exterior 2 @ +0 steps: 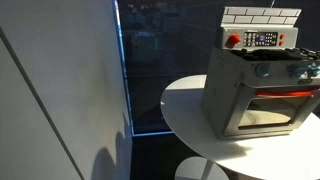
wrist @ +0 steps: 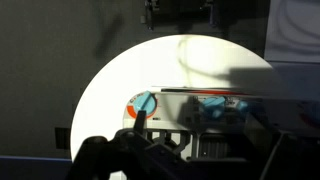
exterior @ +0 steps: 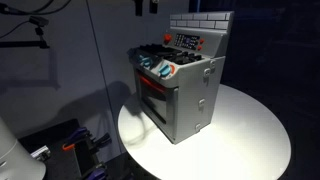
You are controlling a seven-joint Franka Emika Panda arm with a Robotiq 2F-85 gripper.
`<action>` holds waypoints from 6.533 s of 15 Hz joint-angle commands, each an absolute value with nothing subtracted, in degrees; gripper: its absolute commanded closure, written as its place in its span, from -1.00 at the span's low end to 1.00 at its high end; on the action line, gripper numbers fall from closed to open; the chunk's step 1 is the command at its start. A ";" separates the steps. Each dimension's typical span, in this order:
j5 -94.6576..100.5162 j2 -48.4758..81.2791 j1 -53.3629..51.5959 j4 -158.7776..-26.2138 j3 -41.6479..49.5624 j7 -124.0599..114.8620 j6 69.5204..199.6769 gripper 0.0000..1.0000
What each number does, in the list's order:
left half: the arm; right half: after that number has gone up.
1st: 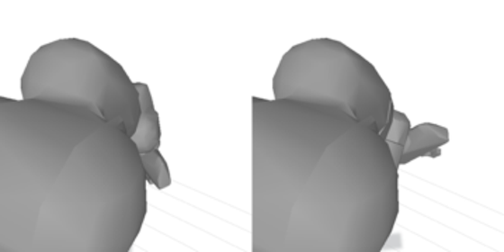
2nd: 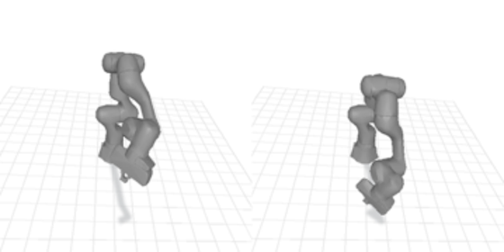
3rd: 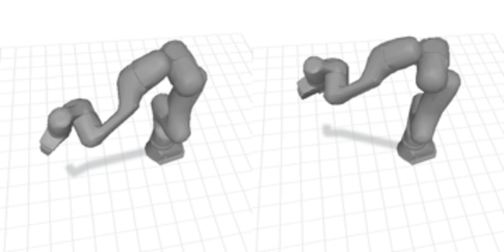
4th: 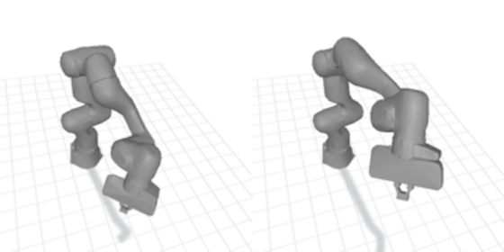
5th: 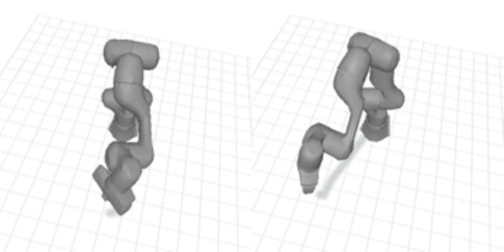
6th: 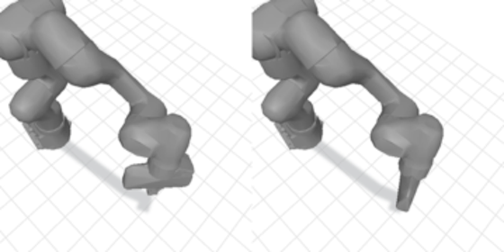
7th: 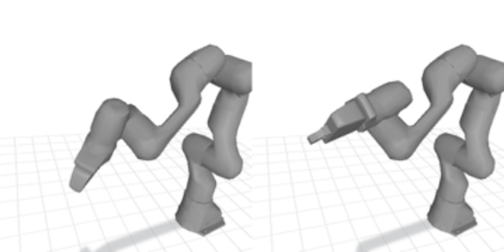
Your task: Press the orange button on the cooker
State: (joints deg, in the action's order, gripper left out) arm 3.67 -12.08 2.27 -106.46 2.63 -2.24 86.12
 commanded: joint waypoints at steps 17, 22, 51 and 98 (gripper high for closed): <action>3.64 -12.10 2.40 -106.31 2.53 -2.20 86.01 -1.00; 3.64 -12.10 2.40 -106.31 2.53 -2.20 86.01 -1.00; 2.35 -5.81 5.15 -106.20 4.97 -13.37 110.82 -1.00; 3.49 10.64 4.13 -96.70 5.85 -29.03 121.02 -1.00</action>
State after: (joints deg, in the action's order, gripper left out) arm 3.71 9.09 4.68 -99.26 5.20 -27.79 121.51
